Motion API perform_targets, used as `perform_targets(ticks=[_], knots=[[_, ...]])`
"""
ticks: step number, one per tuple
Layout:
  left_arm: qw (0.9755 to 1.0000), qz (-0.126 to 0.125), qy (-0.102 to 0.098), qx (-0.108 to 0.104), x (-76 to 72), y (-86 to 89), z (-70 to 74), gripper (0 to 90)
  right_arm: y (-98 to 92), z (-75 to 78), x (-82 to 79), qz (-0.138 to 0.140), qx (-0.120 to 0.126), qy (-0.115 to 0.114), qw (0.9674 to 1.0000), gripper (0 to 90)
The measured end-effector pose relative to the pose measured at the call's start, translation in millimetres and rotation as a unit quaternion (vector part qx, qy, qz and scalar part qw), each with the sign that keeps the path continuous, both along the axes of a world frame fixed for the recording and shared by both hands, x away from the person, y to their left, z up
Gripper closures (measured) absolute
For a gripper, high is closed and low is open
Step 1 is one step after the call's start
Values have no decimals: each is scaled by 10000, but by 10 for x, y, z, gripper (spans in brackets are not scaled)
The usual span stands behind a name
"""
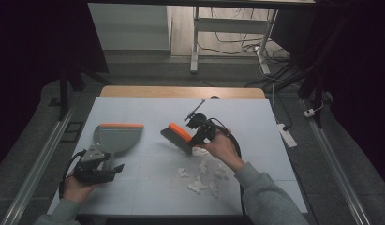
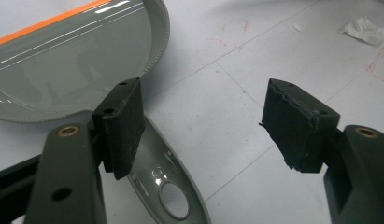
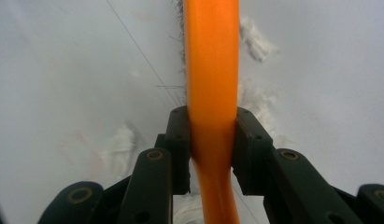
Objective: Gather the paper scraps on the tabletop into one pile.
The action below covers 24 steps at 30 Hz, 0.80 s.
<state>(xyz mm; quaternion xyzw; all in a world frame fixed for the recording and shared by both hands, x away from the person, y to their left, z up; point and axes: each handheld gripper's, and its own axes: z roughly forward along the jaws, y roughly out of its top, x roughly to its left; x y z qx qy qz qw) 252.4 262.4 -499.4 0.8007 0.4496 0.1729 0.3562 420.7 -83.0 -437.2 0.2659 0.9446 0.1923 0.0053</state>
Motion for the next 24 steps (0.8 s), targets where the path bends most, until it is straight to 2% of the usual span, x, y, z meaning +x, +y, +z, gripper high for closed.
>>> perform_targets(ticks=[1,4,5,7,10,11,13,15,16,19,20,21,22,24], knots=[[10000,2,2,1,2,-1,-1,307,-30,60,6,-12,150,-47,9999,697],[10000,5,4,19,2,-7,0,307,-68,219,68,-106,339,-297,9989,697],[10000,6,-1,23,1,-10,1,307,-64,255,105,-176,430,-296,9985,697],[10000,0,-1,30,1,-13,2,307,-25,296,194,-334,560,-314,9974,697],[10000,1,-7,37,0,-10,3,306,92,280,347,-471,577,-365,9966,697],[10000,6,-12,36,-2,-9,3,306,143,254,396,-466,513,-459,9965,697],[10000,4,-18,27,-7,-10,5,306,229,166,507,-311,168,-778,9963,697],[10000,-8,-20,26,-11,-11,6,306,298,52,610,-129,-63,-867,9961,698],[10000,-9,-23,26,-11,-9,6,306,319,2,654,-27,-186,-837,9963,698],[10000,-6,-18,9,-5,3,2,306,364,-120,700,407,-571,-981,9927,698],[10000,-4,-13,5,-1,6,0,306,372,-145,690,524,-646,-1040,9911,698],[10000,-6,-7,4,3,7,-3,306,371,-139,675,633,-611,-1087,9902,699],[10000,-3,-4,7,4,5,-5,307,368,-131,664,680,-622,-995,9908,699],[10000,-10,-9,21,-2,-1,-4,306,366,-128,611,954,-708,-942,9884,699]])
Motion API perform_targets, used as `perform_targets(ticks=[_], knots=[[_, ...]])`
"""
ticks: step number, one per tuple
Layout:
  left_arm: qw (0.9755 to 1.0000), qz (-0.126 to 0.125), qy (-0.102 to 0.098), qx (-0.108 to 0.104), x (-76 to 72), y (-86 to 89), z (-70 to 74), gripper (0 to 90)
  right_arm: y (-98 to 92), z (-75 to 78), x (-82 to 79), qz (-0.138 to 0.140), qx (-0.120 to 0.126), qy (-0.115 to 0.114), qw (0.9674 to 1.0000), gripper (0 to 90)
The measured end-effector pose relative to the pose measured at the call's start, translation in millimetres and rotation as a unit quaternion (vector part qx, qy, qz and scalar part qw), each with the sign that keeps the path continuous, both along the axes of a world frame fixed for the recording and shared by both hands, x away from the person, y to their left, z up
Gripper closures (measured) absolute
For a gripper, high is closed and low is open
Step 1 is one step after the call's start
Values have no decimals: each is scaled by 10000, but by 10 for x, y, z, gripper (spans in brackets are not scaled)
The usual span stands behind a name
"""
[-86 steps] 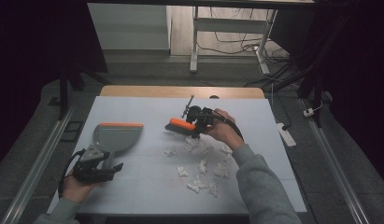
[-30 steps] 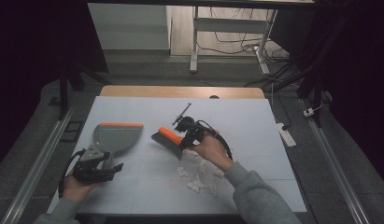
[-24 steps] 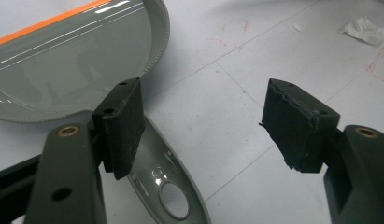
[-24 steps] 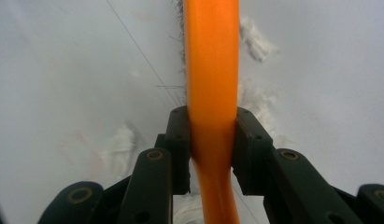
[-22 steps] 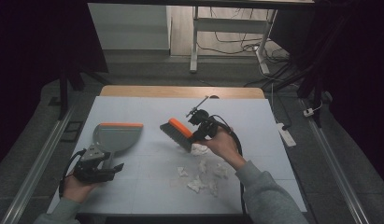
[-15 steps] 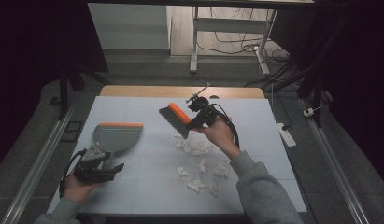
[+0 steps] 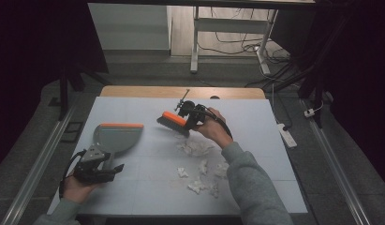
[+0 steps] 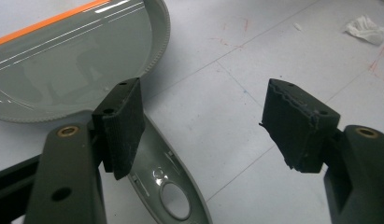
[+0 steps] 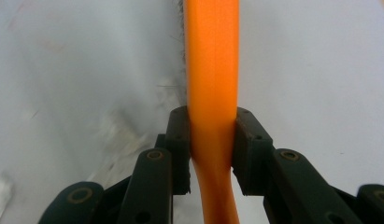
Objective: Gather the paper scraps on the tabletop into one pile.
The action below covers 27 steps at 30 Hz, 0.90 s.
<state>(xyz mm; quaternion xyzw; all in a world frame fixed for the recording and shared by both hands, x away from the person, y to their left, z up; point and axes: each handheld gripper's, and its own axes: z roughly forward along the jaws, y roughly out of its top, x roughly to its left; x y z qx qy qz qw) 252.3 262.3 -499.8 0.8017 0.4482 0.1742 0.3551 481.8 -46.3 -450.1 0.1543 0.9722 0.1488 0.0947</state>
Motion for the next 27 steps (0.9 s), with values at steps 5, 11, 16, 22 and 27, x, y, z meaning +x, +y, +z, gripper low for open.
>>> perform_targets(ticks=[5,11,16,22,27], knots=[[10000,-16,-5,8,-6,-9,6,306,-39,30,-194,401,-302,245,9984,700],[10000,-10,0,10,-3,-15,6,306,-206,188,-370,452,19,9,9990,699],[10000,-1,-6,17,-11,-17,11,306,-383,451,-412,134,782,-235,9966,699],[10000,13,-5,5,-5,-10,8,306,-440,521,-775,298,1030,212,9940,699],[10000,25,-11,-9,-10,-5,10,307,-376,365,-1164,488,843,713,9927,699]])
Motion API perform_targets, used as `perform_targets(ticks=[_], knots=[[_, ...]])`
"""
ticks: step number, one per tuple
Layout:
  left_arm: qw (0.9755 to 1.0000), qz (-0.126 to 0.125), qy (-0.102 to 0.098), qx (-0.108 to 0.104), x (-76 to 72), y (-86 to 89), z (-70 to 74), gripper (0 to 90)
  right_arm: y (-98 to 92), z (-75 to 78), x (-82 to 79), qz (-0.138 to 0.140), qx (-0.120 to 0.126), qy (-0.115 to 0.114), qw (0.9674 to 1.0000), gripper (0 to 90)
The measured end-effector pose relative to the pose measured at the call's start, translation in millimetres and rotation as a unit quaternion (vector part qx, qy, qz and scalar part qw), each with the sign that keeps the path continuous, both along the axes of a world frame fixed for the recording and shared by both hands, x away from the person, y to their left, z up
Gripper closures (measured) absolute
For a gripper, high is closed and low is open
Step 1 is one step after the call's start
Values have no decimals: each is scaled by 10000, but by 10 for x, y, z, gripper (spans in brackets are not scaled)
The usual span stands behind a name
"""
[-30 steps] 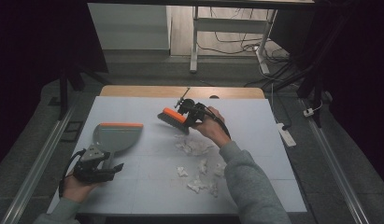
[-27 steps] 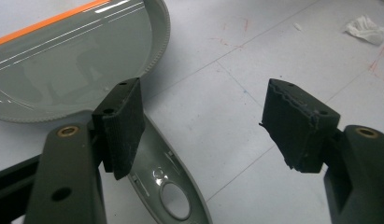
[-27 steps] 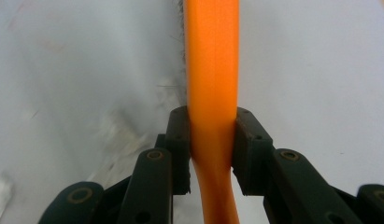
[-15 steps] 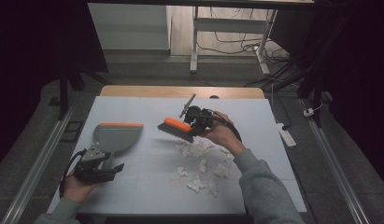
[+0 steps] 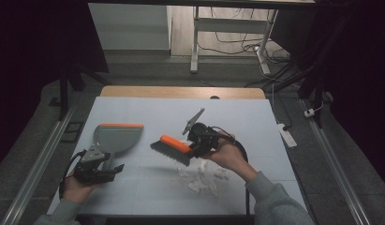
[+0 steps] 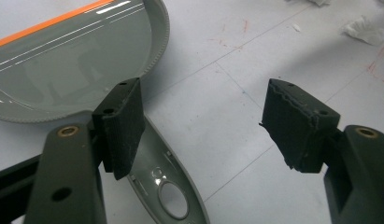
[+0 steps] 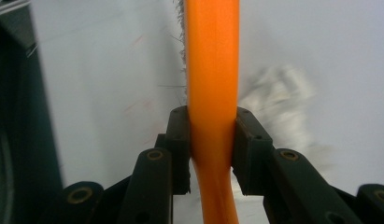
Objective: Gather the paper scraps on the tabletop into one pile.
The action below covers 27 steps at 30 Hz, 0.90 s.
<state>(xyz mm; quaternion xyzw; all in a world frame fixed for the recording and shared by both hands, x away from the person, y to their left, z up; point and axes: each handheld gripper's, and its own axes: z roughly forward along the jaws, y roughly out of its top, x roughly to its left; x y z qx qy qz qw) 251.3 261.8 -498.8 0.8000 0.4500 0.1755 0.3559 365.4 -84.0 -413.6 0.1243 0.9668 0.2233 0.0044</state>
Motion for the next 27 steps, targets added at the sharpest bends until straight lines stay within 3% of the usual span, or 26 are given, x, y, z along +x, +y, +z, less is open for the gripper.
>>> perform_targets(ticks=[4,6,8,10,14,18,21,27], knots=[[10000,-5,17,20,6,-7,-5,306,30,-169,-137,31,-109,457,9989,699],[10000,-7,24,19,7,-10,-7,306,72,-272,-166,121,-299,518,9981,698],[10000,1,23,20,4,-7,-7,306,116,-366,-174,159,-481,479,9976,699],[10000,12,21,16,3,-3,-7,306,131,-393,-137,87,-486,383,9980,699],[10000,5,33,10,9,1,-14,306,88,-374,37,-230,-751,-64,9969,699],[10000,-2,56,17,15,1,-26,306,-51,-307,173,-583,-680,-355,9953,699],[10000,6,53,9,20,1,-25,306,-172,-190,146,-644,-261,-230,9973,699],[10000,14,79,17,25,-8,-29,306,-396,-26,23,-586,137,-197,9980,699]])
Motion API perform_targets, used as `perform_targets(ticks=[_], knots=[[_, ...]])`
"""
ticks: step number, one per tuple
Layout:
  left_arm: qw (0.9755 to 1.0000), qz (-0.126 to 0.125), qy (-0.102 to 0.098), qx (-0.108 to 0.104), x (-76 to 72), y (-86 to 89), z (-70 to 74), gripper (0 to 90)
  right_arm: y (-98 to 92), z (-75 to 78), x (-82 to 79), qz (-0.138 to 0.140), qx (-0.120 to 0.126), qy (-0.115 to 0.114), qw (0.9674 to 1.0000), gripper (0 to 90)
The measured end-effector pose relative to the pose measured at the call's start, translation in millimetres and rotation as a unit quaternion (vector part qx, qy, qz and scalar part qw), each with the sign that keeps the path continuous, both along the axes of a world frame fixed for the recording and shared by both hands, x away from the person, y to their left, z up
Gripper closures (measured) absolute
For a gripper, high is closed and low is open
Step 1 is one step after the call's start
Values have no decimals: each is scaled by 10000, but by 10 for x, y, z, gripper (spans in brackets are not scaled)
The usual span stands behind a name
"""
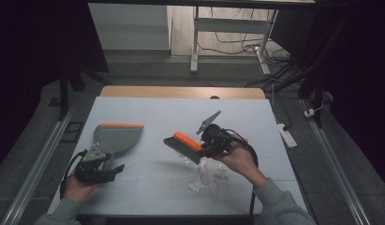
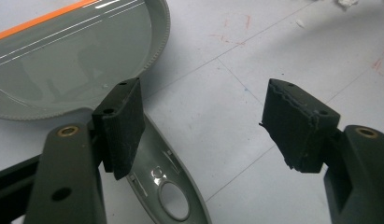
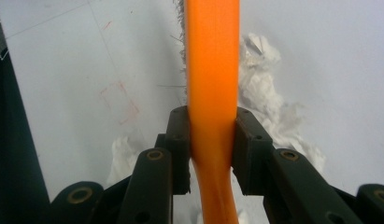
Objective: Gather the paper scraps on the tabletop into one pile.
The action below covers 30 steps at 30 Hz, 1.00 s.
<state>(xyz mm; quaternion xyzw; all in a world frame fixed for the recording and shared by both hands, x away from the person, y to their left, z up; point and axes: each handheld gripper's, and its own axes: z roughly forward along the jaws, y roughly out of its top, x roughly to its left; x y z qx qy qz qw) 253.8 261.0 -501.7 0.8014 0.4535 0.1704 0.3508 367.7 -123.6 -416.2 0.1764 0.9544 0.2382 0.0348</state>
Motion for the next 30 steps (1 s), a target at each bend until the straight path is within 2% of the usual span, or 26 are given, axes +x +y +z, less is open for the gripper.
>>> perform_targets(ticks=[4,7,10,17,19,23,27,28,29,30], knots=[[10000,7,-39,-1,-9,0,10,306,-131,39,-48,-19,159,71,9998,699],[10000,15,-25,-10,-3,-3,6,306,-215,72,-137,133,283,103,9995,699],[10000,11,-20,10,3,-9,2,306,-254,61,-275,445,206,98,9988,699],[10000,-28,-42,16,-8,-27,11,303,-273,-55,-555,775,-208,123,9967,699],[10000,-17,-35,18,-3,-29,5,301,-276,-105,-605,804,-339,228,9959,699],[10000,-27,-5,32,7,-25,-6,301,-256,-211,-682,1002,-765,414,9912,699],[10000,-31,-12,38,4,-29,-5,301,-217,-257,-689,1259,-1033,548,9851,699],[10000,-34,-13,42,3,-31,-5,301,-192,-272,-684,1303,-1166,514,9833,699],[10000,-39,-12,43,1,-33,-4,301,-167,-281,-677,1289,-1261,392,9828,699],[10000,-39,-17,48,0,-34,-3,301,-141,-286,-644,1282,-1275,411,9827,698]])
